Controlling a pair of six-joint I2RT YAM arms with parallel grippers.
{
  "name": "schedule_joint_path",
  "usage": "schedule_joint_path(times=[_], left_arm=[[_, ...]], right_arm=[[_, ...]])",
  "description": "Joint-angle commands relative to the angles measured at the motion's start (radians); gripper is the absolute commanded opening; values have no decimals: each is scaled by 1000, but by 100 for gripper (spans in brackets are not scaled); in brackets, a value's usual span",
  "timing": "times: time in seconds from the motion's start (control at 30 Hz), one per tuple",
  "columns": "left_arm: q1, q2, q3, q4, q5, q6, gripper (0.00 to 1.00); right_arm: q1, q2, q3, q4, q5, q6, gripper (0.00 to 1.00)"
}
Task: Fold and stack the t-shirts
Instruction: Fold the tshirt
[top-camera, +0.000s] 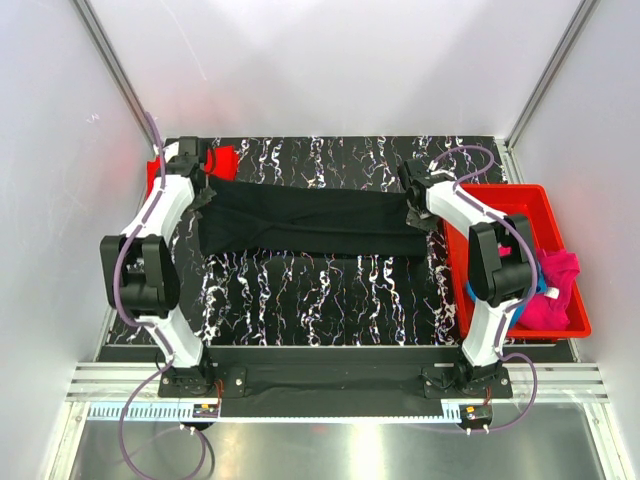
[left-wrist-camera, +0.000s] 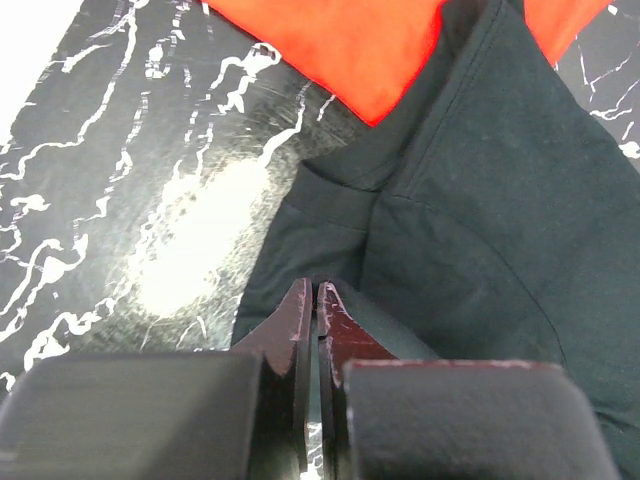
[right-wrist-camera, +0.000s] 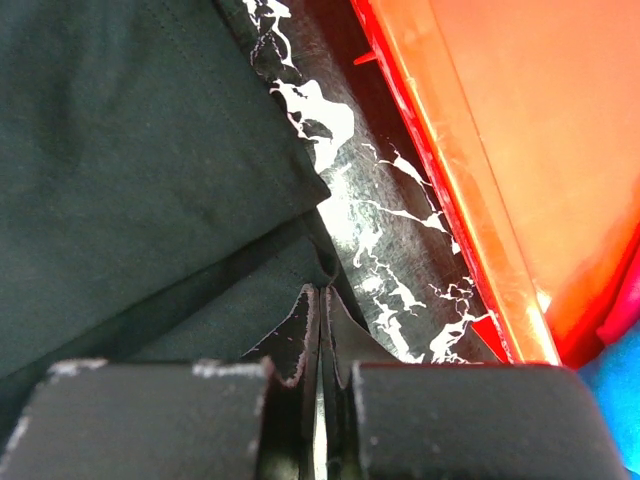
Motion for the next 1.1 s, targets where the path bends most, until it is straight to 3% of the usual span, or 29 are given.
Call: schedule_joint_path(times=[0.0, 0.4, 0.47, 0.53, 0.6, 1.07], left_arm=[[7, 56, 64, 31, 18, 29, 0], [6, 179, 182, -71, -2, 41, 0], [6, 202, 198, -88, -11, 32, 0], [6, 205, 189, -72, -10, 36, 0], [4, 202, 182, -61, -10, 35, 0], [-23, 236, 247, -85, 2, 29, 2]], right_arm=[[-18, 27, 36, 5, 47, -16, 0], [-27, 102, 95, 4, 47, -24, 4], [-29, 106, 105, -9, 56, -13, 10], [-29, 106, 116, -23, 67, 0, 26], [-29, 103, 125, -33, 70, 0, 32], [-27, -48, 49, 17, -85, -27, 46]])
